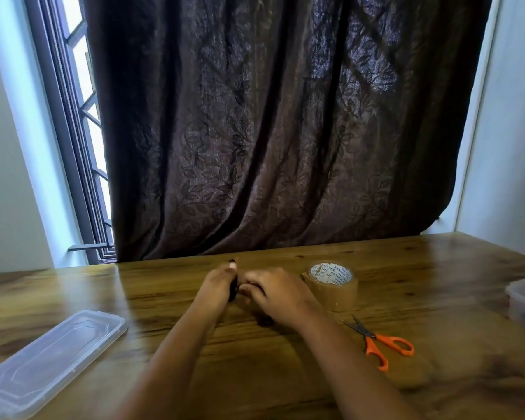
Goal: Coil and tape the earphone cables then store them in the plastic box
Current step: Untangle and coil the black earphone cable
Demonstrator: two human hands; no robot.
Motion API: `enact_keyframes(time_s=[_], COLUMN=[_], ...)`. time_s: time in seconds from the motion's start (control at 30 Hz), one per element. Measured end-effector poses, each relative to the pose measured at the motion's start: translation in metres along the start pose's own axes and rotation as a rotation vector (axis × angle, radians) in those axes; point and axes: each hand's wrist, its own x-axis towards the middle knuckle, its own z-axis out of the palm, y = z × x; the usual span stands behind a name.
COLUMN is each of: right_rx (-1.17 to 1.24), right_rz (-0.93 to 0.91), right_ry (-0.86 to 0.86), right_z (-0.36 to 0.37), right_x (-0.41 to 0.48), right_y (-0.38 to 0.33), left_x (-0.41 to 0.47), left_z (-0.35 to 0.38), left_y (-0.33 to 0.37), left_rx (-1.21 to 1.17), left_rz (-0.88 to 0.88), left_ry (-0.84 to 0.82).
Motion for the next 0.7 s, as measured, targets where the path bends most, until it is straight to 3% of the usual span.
enact_keyframes(time_s=[0.13, 0.37, 0.6, 0.7], right_rx=[-0.115, -0.103, 0.160, 0.409], right_rz=[0.006, 0.112, 0.231, 0.264], right_ry=[0.119, 0.203, 0.140, 0.085], right_z=[-0.004, -0.001, -0.003, 0.000], right_x=[-0.003, -0.004, 0.000, 0.002], right_y=[0.007, 0.018, 0.014, 0.011], left_x=[-0.004, -0.016, -0.016, -0.016], left_z=[0.002, -0.001, -0.002, 0.003], left_y=[-0.003, 0.002, 0.012, 0.013], left_rx=[0.183, -0.193, -0.514, -0.624], left_rz=[-0.088, -0.282, -0.312, -0.265], left_ry=[-0.141, -0.337, -0.354, -0.310])
